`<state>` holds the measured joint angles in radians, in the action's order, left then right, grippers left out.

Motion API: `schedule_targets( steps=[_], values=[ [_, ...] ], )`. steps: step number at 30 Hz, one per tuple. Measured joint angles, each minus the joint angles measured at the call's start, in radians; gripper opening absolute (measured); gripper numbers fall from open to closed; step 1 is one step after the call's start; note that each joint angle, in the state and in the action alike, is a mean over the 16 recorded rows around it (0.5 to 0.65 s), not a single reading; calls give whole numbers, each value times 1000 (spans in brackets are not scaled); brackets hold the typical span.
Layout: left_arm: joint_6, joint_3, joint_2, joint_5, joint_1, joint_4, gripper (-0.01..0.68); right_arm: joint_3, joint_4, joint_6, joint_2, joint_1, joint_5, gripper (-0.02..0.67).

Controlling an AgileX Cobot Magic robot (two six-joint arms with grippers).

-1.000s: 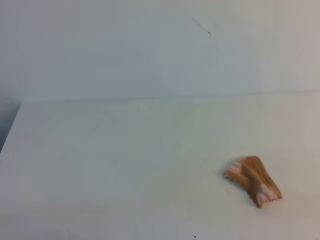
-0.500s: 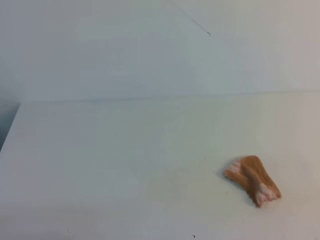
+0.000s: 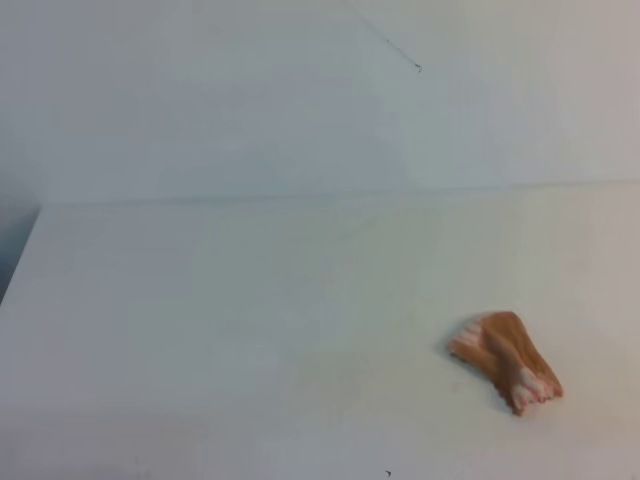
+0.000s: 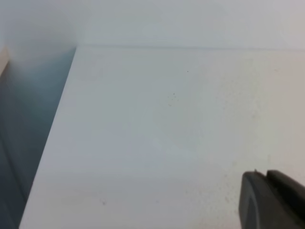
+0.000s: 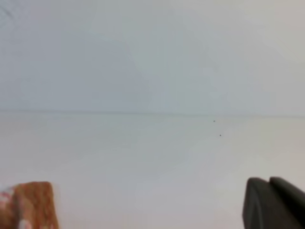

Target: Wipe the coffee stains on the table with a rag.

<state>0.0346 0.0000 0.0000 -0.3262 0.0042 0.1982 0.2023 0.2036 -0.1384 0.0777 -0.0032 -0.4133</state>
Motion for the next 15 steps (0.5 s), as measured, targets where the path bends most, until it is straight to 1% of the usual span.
schedule_targets(
  steps=[3,8,15],
  values=[
    [0,0,0,0,0,0,-1,-63,-26,31,-35,-32,39,-2],
    [0,0,0,0,0,0,-1,-152,-47,29,-73,-49,89,-2],
    [0,0,0,0,0,0,-1,-206,-65,18,-83,-66,98,-2]
  ],
)
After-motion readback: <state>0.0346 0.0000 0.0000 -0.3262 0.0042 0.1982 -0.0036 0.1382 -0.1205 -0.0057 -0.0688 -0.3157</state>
